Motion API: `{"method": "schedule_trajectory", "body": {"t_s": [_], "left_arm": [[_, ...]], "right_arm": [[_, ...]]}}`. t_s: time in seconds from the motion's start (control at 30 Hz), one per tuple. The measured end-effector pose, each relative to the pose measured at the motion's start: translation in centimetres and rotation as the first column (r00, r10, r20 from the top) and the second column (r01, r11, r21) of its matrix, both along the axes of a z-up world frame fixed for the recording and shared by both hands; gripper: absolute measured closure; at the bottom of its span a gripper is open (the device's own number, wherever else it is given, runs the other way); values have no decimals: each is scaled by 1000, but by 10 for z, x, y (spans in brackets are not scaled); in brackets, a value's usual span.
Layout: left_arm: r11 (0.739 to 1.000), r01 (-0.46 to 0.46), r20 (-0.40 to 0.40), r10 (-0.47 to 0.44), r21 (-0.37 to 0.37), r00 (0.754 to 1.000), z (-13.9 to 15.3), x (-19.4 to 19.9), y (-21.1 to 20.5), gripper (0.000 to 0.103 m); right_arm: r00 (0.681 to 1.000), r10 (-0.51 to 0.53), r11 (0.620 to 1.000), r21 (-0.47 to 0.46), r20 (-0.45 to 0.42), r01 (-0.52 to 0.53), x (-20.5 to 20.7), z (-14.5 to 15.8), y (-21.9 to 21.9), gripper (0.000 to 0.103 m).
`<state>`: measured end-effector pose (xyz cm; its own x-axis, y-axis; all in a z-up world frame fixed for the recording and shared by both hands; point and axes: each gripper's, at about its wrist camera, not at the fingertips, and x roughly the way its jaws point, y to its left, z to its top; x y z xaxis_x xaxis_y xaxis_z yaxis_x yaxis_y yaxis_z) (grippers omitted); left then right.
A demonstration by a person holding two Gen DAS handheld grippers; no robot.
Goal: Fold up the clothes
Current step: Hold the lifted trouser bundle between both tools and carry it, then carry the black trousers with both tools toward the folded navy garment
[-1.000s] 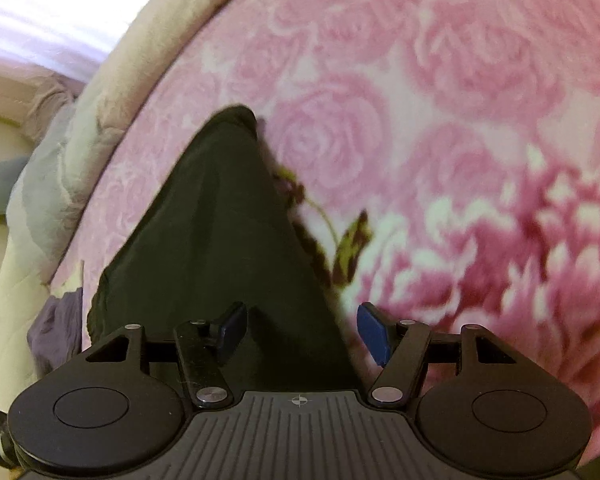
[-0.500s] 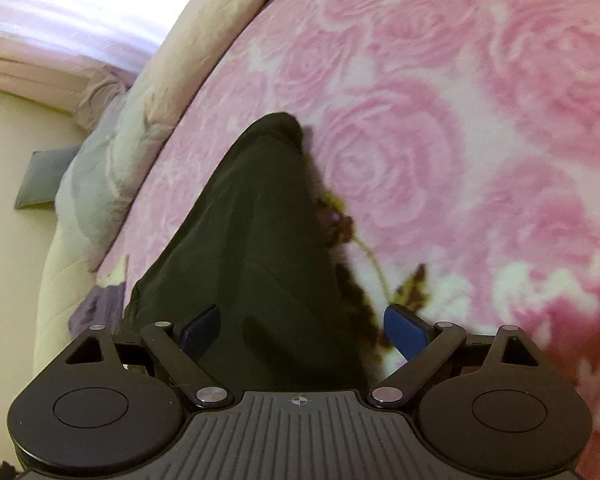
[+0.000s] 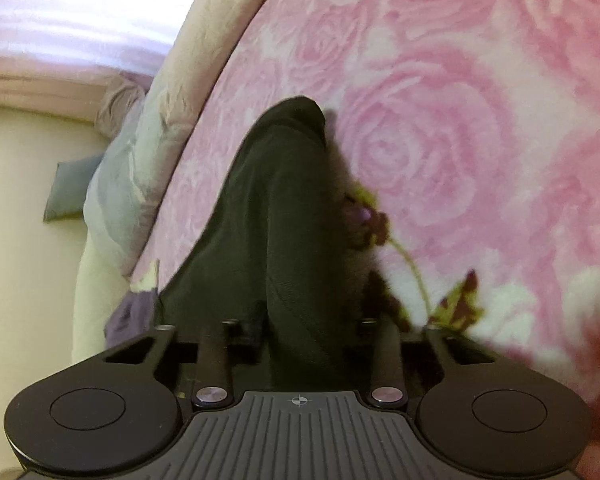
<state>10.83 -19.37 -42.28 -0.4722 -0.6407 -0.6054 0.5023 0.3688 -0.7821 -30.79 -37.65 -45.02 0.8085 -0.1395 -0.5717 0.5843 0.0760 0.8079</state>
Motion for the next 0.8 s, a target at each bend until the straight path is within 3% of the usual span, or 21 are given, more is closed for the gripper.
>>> {"method": "schedule_trajectory", "body": {"t_s": [0.23,0.47,0.6,0.8], "left_arm": [[997,65,32,-64,-29,997,34,-4,-12,66],[974,222,18,-221,-39,975,111,-30,-62,66],[935,348,21,-347,-68,938,158,-53,-98,66],[847,511,32,-513,-145,858,218,-92,-134,66]], "right_arm": [[996,-88,995,-39,-10,88,-9,50,21,83],[967,-254,965,-64,-10,253,-46,131,43,82],[926,-378,923,-80,-4,376,-72,176,62,82],[826,-563,818,-119,34,563,-110,243,99,82]]}}
